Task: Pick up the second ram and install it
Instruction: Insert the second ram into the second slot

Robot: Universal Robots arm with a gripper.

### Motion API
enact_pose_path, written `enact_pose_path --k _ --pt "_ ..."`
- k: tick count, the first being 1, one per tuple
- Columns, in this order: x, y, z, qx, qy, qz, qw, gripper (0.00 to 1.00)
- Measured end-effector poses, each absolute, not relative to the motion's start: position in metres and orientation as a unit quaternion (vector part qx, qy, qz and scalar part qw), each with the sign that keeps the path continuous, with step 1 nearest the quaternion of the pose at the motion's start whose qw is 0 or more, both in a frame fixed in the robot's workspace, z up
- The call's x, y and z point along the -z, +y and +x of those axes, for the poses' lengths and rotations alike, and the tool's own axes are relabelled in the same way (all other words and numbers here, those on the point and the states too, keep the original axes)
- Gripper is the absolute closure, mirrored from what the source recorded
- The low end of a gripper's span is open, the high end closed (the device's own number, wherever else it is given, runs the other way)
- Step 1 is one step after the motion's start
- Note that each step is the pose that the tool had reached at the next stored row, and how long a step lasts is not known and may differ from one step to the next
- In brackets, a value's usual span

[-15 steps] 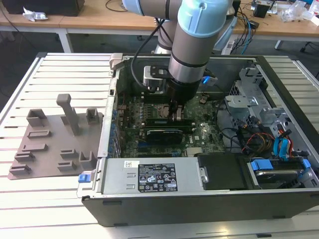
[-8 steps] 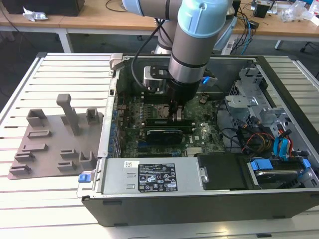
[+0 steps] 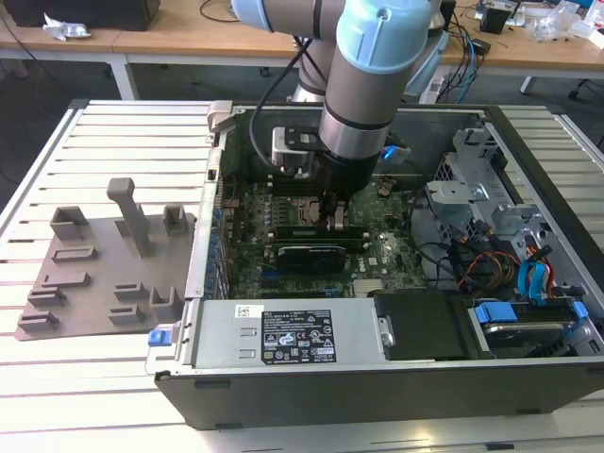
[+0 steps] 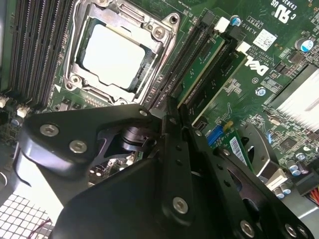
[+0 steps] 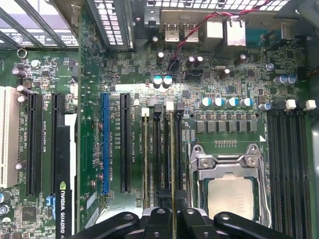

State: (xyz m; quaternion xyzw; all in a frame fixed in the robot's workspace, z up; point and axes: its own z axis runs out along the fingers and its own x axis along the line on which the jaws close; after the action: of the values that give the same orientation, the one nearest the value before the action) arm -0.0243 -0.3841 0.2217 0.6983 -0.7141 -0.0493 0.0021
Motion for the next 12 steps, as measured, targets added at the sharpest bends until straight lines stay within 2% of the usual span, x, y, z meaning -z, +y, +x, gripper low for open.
enact_pose_path --k 7,8,9,12 --pt "-0.217 -0.3833 -0.0241 0.05 -0.714 0.698 0.001 0.86" --pt "-0.2172 -0.3834 -0.0242 0.05 -0.714 0.698 0.001 0.85" --pt "-0.2176 -0.3836 -0.0243 0.049 -0.714 0.698 0.002 0.78" --pt "-0.2261 -0.3833 -0.0244 0.049 -0.714 0.698 0.002 0.78"
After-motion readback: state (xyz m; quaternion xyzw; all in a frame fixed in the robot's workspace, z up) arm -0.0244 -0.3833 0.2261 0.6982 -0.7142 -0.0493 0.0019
